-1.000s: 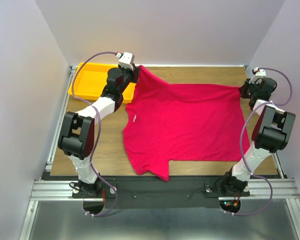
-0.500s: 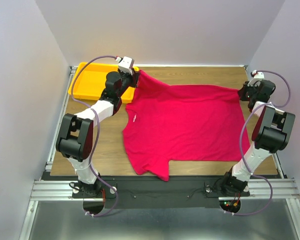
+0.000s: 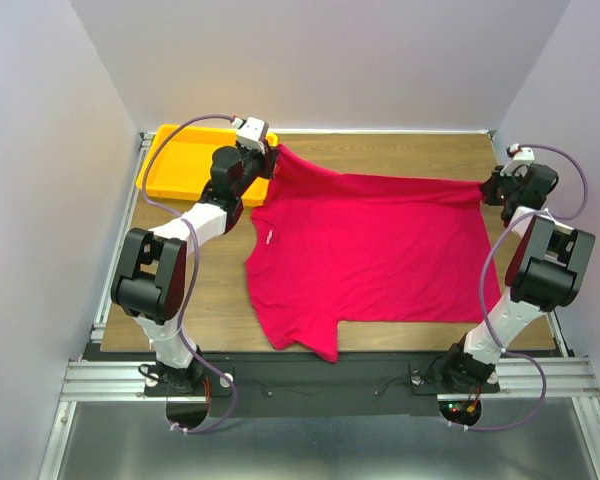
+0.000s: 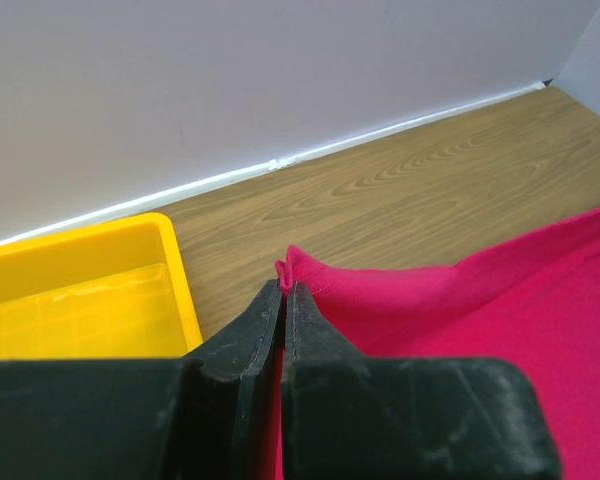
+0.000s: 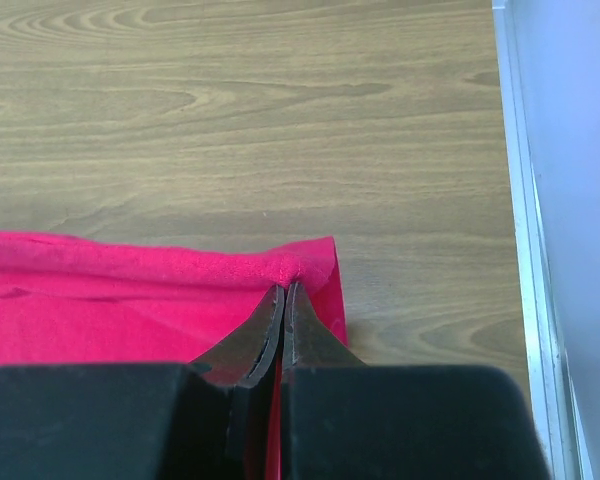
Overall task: Fold and stack the t-shirts
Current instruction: Fold the tshirt
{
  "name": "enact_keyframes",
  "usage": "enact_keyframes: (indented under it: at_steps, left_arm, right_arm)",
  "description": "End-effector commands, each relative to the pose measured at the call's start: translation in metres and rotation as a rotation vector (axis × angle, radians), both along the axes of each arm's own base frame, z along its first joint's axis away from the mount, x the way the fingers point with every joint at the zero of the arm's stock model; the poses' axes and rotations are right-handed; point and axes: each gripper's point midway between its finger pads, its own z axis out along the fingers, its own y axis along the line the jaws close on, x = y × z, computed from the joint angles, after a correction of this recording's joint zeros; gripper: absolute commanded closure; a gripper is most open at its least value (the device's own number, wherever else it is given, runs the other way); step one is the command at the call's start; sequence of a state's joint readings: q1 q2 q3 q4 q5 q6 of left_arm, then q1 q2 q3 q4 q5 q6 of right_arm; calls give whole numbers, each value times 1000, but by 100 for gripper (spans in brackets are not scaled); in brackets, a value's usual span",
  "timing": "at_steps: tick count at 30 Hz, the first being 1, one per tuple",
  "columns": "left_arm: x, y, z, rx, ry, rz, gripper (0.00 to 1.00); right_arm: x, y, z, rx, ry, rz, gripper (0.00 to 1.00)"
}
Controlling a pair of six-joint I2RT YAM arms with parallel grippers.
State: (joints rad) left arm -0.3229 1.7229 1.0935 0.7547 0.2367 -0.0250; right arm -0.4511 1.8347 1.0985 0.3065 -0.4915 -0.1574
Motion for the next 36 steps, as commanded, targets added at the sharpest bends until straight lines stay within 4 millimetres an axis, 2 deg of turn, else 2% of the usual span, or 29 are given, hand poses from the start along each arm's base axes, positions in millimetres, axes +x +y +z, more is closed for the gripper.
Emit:
enact_keyframes:
  at_steps: [1,10,21,29,36]
  left_arm:
    - [-6,5,34,-14,-102,-4,100]
    - [-10,5,18,23,-83,-13,100]
    - [-17,14,15,37,-82,4,100]
    - [-23,17,9,49,-70,-2,100]
    - [-26,24,-6,63,-37,15,100]
  right_arm:
    - [3,-5,34,-39,-95,19,100]
    - [-2,4,22,-32,-78,70,99]
    - [-12,10,17,-59,-72,110,99]
    - [-15,1,12,-65,-59,77,99]
    - [-15,-9,5,-75,-40,40,99]
